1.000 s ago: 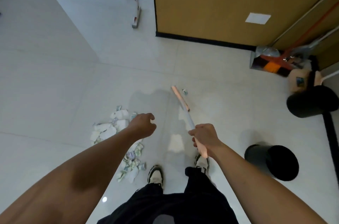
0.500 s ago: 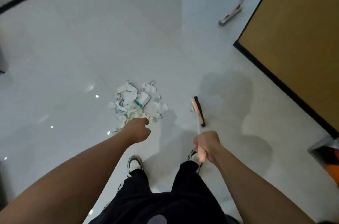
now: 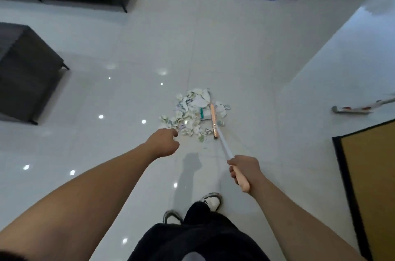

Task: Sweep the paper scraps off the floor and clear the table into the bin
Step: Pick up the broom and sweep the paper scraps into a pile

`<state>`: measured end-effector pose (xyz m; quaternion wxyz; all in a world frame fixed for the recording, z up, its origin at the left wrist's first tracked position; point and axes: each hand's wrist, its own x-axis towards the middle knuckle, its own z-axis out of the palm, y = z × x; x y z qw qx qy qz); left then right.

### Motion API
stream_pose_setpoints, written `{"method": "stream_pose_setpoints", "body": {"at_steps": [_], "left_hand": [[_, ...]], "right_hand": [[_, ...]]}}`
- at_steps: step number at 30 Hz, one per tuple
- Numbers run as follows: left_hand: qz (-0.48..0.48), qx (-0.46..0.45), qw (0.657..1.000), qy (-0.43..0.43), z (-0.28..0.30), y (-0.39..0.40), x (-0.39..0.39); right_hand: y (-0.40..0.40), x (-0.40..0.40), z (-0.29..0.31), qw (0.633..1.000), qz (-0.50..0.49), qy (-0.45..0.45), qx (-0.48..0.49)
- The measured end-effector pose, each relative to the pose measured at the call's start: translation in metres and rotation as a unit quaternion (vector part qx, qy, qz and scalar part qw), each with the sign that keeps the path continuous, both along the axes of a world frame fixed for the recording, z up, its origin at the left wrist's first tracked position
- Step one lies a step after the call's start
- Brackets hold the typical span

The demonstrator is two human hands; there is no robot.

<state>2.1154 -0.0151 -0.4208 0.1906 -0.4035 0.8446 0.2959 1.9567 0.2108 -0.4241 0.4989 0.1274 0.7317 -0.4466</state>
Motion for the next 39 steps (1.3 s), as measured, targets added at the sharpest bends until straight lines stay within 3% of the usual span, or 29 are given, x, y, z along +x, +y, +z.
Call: {"method": "stream_pose_setpoints", "body": {"at_steps": [7, 13, 21, 24, 29, 35, 39], "left_hand": [[0.166, 0.023, 0.986, -0.014, -0.003, 0.029, 0.095], [0.348, -0.003, 0.937, 0.008, 0.006, 0.06, 0.146], [0.503, 0.025, 0.864, -0.024, 0.005, 0.162, 0.223], [0.575, 0.029, 0.817, -0.035, 0.009, 0.195, 0.273], [0.678, 0.038, 0.733, -0.029, 0.012, 0.23, 0.356], [0.743, -0.004, 0.669, -0.015, 0.024, 0.24, 0.456], [0.759, -0.022, 0.65, -0.012, 0.032, 0.261, 0.507]], "right_hand": [[-0.026, 0.028, 0.008, 0.993, 0.101, 0.046, 0.034], [-0.073, 0.049, 0.02, 0.956, 0.291, 0.012, 0.04], [-0.114, 0.124, 0.025, 0.861, 0.504, -0.068, 0.021], [-0.119, 0.181, 0.02, 0.813, 0.574, -0.092, 0.037], [-0.129, 0.274, 0.024, 0.751, 0.653, -0.091, 0.024], [-0.149, 0.397, 0.043, 0.669, 0.741, -0.061, 0.023], [-0.145, 0.481, 0.05, 0.613, 0.788, -0.053, 0.026]]}}
